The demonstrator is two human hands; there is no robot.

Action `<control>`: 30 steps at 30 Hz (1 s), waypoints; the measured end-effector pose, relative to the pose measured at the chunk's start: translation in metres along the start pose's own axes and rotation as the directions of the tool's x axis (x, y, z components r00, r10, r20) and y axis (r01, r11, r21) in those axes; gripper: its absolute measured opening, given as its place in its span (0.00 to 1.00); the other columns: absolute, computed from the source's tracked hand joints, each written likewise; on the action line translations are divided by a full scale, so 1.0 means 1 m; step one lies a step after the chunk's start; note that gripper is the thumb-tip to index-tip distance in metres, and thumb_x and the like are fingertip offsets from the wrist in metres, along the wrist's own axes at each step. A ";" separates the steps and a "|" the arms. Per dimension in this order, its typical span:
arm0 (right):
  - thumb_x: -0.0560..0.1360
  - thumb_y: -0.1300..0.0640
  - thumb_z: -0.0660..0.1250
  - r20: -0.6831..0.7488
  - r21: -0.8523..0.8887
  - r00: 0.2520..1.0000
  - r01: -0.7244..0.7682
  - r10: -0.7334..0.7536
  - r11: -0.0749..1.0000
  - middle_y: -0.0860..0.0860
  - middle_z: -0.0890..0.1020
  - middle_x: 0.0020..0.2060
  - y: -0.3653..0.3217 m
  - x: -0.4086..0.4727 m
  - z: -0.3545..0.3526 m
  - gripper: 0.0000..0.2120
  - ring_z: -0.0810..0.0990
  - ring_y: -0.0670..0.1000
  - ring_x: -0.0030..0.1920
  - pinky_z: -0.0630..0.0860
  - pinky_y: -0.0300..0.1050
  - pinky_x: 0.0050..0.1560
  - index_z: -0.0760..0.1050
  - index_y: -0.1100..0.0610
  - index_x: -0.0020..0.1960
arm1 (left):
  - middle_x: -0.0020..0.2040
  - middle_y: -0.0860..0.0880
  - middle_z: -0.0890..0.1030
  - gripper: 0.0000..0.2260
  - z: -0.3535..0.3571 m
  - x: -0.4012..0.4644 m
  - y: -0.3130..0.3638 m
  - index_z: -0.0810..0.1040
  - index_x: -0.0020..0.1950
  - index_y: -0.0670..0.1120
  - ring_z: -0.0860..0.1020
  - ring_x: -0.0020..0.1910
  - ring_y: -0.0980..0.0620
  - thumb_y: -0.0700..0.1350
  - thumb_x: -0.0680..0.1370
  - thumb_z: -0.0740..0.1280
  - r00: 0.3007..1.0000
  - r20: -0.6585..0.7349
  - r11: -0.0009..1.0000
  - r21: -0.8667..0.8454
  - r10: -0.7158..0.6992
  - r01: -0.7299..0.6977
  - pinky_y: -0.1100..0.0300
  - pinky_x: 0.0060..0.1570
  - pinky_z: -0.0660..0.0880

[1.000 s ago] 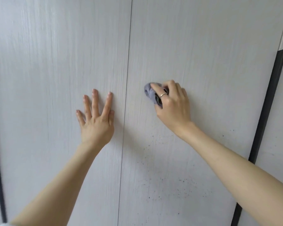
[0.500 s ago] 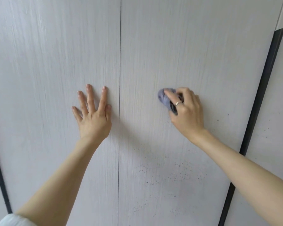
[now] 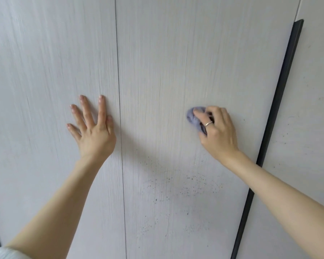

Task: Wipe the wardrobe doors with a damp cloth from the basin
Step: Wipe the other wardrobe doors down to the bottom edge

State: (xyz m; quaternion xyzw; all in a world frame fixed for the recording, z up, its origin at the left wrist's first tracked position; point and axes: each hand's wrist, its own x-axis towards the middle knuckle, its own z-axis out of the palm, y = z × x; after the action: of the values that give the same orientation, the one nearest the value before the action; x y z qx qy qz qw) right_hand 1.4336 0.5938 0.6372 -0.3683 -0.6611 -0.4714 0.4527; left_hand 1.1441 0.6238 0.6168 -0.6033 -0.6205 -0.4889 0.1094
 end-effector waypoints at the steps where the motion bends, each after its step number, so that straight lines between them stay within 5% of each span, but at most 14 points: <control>1: 0.73 0.61 0.66 0.079 0.022 0.984 0.156 -0.157 0.988 0.60 0.79 0.42 -0.007 -0.023 0.001 0.11 0.77 0.59 0.38 0.75 0.50 0.36 0.81 0.63 0.52 | 0.77 0.50 0.35 0.23 0.000 0.000 0.001 0.40 0.75 0.62 0.35 0.75 0.44 0.51 0.82 0.46 1.000 0.001 1.000 -0.002 -0.006 0.006 0.36 0.70 0.40; 3: 0.68 0.60 0.72 0.290 0.051 0.855 0.434 -0.429 0.899 0.57 0.81 0.42 -0.013 -0.061 -0.005 0.12 0.79 0.56 0.37 0.75 0.46 0.35 0.81 0.61 0.52 | 0.77 0.49 0.35 0.23 0.000 -0.001 0.000 0.41 0.75 0.62 0.35 0.75 0.43 0.51 0.82 0.46 1.000 0.006 1.000 -0.003 -0.007 0.007 0.35 0.70 0.40; 5: 0.68 0.57 0.73 0.380 0.040 0.786 0.512 -0.487 0.858 0.55 0.82 0.43 0.002 -0.069 -0.012 0.14 0.80 0.54 0.37 0.72 0.45 0.37 0.81 0.59 0.52 | 0.77 0.48 0.36 0.23 0.001 -0.003 0.000 0.41 0.76 0.61 0.35 0.75 0.43 0.51 0.83 0.46 1.000 0.008 1.000 -0.005 0.003 -0.003 0.35 0.69 0.40; 9: 0.73 0.59 0.63 0.125 -0.127 0.984 0.145 -0.129 0.981 0.58 0.79 0.45 0.045 -0.020 -0.020 0.12 0.78 0.58 0.42 0.66 0.49 0.40 0.75 0.58 0.56 | 0.77 0.47 0.36 0.23 0.003 -0.006 0.000 0.41 0.76 0.60 0.35 0.75 0.42 0.52 0.83 0.46 1.000 -0.002 1.000 -0.003 -0.005 0.005 0.35 0.69 0.40; 12: 0.68 0.65 0.63 0.004 -0.172 0.977 -0.210 0.213 0.962 0.61 0.76 0.48 0.059 -0.003 -0.025 0.18 0.75 0.61 0.46 0.68 0.52 0.44 0.75 0.59 0.58 | 0.77 0.47 0.36 0.23 0.005 -0.007 0.002 0.41 0.76 0.60 0.35 0.75 0.42 0.51 0.83 0.46 1.000 -0.002 1.000 -0.009 -0.030 0.030 0.35 0.70 0.40; 14: 0.67 0.68 0.65 0.014 -0.140 0.978 -0.203 0.206 0.969 0.62 0.76 0.47 0.044 -0.026 -0.022 0.18 0.76 0.61 0.45 0.70 0.53 0.44 0.77 0.61 0.57 | 0.77 0.47 0.36 0.23 0.006 -0.008 0.001 0.41 0.76 0.60 0.35 0.75 0.42 0.51 0.83 0.46 0.999 -0.005 1.000 -0.004 -0.031 0.031 0.35 0.69 0.40; 19: 0.68 0.67 0.70 0.291 -0.101 0.945 0.183 -0.147 0.978 0.60 0.81 0.43 0.027 -0.106 -0.037 0.14 0.81 0.58 0.40 0.75 0.48 0.37 0.81 0.61 0.53 | 0.77 0.47 0.36 0.23 0.007 -0.009 -0.001 0.41 0.76 0.61 0.35 0.75 0.42 0.52 0.83 0.47 1.000 -0.003 1.000 -0.006 -0.013 0.013 0.36 0.69 0.39; 25: 0.65 0.70 0.69 0.020 -0.251 0.967 -0.239 0.252 0.938 0.61 0.77 0.47 0.089 -0.019 -0.049 0.21 0.77 0.61 0.43 0.71 0.51 0.40 0.77 0.60 0.58 | 0.77 0.46 0.36 0.23 0.011 -0.010 0.001 0.41 0.76 0.61 0.35 0.75 0.41 0.51 0.83 0.46 1.000 -0.021 1.000 -0.019 -0.022 0.022 0.35 0.69 0.39; 30: 0.63 0.72 0.69 0.016 -0.225 0.947 -0.310 0.322 0.924 0.62 0.76 0.48 0.069 -0.060 -0.037 0.23 0.76 0.62 0.44 0.72 0.52 0.41 0.78 0.61 0.56 | 0.77 0.46 0.37 0.23 0.014 -0.011 -0.001 0.42 0.76 0.61 0.36 0.75 0.41 0.51 0.83 0.47 0.999 -0.035 0.999 -0.032 -0.019 0.018 0.34 0.69 0.39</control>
State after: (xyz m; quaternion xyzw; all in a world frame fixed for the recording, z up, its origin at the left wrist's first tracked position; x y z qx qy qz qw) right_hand 1.5247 0.5744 0.6053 -0.5298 -0.5487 -0.4525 0.4619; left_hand 1.1518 0.6271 0.6014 -0.5906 -0.6162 -0.5101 0.1064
